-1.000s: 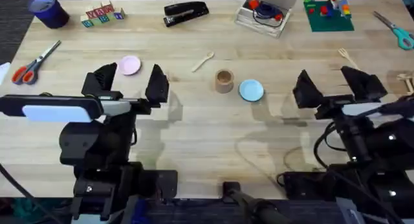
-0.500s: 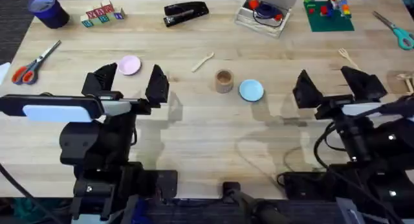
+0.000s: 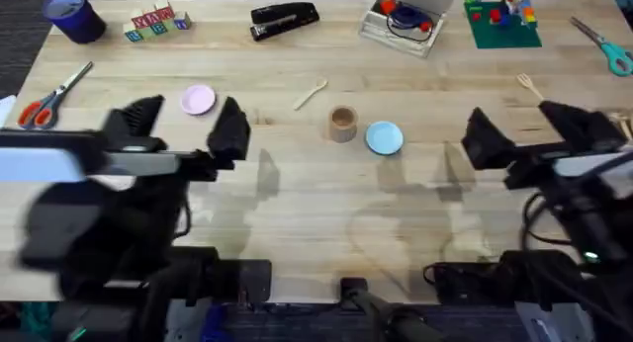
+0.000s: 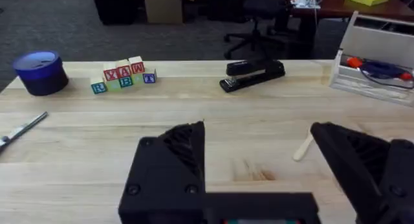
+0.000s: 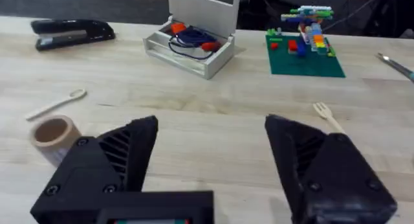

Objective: Pick up a utensil and set it on the pink plate, then put the other utensil in the container.

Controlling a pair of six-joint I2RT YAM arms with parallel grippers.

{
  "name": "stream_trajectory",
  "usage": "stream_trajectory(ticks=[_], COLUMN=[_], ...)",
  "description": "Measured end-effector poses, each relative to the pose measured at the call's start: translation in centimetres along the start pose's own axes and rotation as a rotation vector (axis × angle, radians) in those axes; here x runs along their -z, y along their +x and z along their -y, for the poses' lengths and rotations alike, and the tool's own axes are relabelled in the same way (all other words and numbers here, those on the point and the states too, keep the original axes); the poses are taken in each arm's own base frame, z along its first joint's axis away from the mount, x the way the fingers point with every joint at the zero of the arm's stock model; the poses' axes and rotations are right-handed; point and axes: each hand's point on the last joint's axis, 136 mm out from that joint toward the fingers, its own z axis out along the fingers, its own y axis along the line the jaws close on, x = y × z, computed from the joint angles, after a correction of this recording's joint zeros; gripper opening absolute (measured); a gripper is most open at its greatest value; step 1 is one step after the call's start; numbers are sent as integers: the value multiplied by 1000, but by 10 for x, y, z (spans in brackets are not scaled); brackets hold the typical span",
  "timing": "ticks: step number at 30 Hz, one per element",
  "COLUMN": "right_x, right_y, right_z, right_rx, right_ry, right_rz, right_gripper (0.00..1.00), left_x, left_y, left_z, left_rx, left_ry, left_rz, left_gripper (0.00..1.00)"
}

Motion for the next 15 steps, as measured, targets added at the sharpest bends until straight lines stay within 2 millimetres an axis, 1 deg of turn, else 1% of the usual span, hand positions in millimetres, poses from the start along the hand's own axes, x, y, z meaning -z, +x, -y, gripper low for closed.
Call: stream_trajectory(ticks=[3, 6, 10, 15], right_x=[14, 24, 34, 37], right_y=[-21, -42, -63, -80], right_z=[0, -1, -1, -1], right_rx=[-1, 0, -4, -10], right_ry=[-1, -1, -3, -5], right_rz=[-29, -54, -131, -248], right_gripper=[995, 995, 995, 995], left_x=[16, 26, 30, 28], left_y=[-28, -48, -66, -81], left_z=[1, 1, 2, 7], left_rx=[5, 8, 12, 19], left_ry=[0, -1, 2, 24], left_rz=[-14, -67, -167, -325], left_gripper=[994, 993, 993, 992])
